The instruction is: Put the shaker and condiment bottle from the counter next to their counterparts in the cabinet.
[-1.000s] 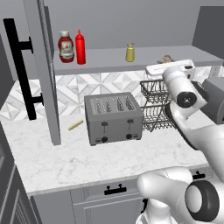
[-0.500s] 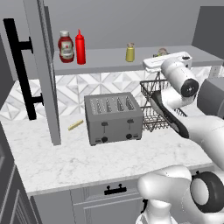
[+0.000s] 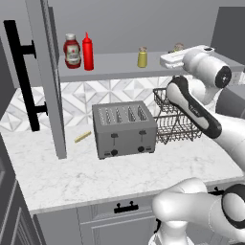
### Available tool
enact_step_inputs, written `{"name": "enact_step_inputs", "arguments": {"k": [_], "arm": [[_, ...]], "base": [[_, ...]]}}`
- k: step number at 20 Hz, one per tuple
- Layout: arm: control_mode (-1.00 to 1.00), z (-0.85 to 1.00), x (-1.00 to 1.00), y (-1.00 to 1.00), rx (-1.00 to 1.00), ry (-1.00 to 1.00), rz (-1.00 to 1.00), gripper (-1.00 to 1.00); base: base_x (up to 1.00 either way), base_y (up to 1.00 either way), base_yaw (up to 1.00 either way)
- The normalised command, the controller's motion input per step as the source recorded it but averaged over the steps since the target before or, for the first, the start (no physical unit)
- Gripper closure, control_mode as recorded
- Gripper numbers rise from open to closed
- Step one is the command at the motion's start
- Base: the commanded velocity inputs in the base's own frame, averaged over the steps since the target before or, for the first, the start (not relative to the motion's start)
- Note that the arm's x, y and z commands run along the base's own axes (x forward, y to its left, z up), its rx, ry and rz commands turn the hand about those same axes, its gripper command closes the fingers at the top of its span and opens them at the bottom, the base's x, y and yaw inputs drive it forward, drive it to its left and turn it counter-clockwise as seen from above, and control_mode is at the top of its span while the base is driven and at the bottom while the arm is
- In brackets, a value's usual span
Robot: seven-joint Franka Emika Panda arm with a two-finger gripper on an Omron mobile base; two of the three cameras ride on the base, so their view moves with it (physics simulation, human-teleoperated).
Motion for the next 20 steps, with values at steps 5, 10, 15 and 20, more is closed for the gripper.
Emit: {"name": "enact_step_inputs", "arguments": {"k": [5,10,15,20], "arm": [[-1.0,0.0,0.0,0.0,0.0,0.2,0.17,1.0],[-1.0,-0.02,0.0,0.0,0.0,0.1,0.14,1.0],[-1.0,0.0,0.0,0.0,0.0,0.0,0.01,1.0],[-1.0,-0.22,0.0,0.25,0.0,0.0,0.0,1.0]], "base": [[0.0,0.0,0.0],[0.0,0.0,0.0],[0.0,0.0,0.0],[0.0,0.0,0.0]]}}
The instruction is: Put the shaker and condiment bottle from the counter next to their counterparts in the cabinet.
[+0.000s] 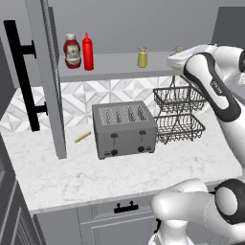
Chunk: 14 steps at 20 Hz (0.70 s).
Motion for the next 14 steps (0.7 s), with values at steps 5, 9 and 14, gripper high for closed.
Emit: {"name": "enact_step_inputs", "arguments": {"k": [5,9,14], "arm": [[-1.0,-0.21,0.0,0.39,0.0,0.0,0.0,1.0],[-1.0,-0.09,0.04,0.2,0.0,0.02,0.0,1.0],[-1.0,0.0,0.09,0.0,0.0,0.01,0.0,1.0]], "base": [[0.0,0.0,0.0],[0.0,0.0,0.0],[0.0,0.0,0.0]]}}
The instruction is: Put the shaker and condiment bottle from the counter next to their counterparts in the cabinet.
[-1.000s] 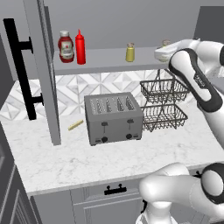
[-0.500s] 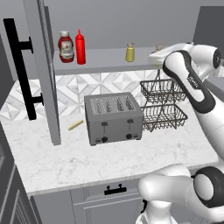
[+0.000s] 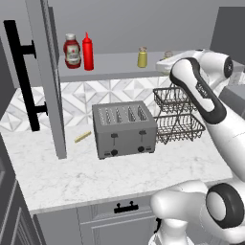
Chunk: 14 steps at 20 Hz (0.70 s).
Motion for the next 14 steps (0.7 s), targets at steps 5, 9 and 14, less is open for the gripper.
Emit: {"name": "enact_step_inputs", "arguments": {"k": [5,9,14], "arm": [[-1.0,0.0,0.23,0.0,0.0,0.02,0.0,1.0],[-1.0,0.0,0.29,0.0,0.01,0.0,0.0,1.0],[-1.0,-0.03,0.26,0.0,0.02,0.0,0.0,1.0]], "base": [[0.0,0.0,0.0],[0.0,0.0,0.0],[0.0,0.0,0.0]]}}
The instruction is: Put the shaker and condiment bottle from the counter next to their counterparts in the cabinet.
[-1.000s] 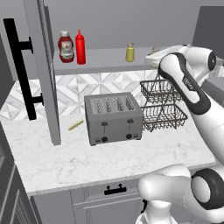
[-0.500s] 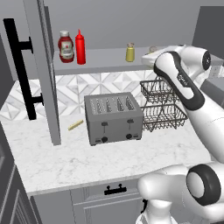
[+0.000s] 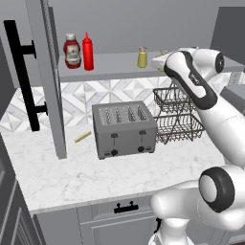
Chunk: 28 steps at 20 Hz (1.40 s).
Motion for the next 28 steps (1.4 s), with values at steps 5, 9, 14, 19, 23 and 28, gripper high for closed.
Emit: {"name": "enact_step_inputs", "arguments": {"k": [5,9,14,19,23,28], "arm": [[-1.0,-0.11,0.15,0.0,0.01,0.0,0.0,1.0],[-1.0,-0.13,0.12,0.0,0.01,0.0,0.0,1.0],[-1.0,-0.11,0.17,0.0,0.01,0.0,0.0,1.0],[-1.0,-0.07,0.24,0.0,0.01,0.0,0.0,1.0],[-1.0,-0.11,0.21,0.03,0.0,0.0,0.0,1.0],[-1.0,-0.19,0.17,0.1,0.0,0.0,0.0,1.0]], "base": [[0.0,0.0,0.0],[0.0,0.0,0.0],[0.0,0.0,0.0],[0.0,0.0,0.0],[0.0,0.0,0.0],[0.0,0.0,0.0]]}}
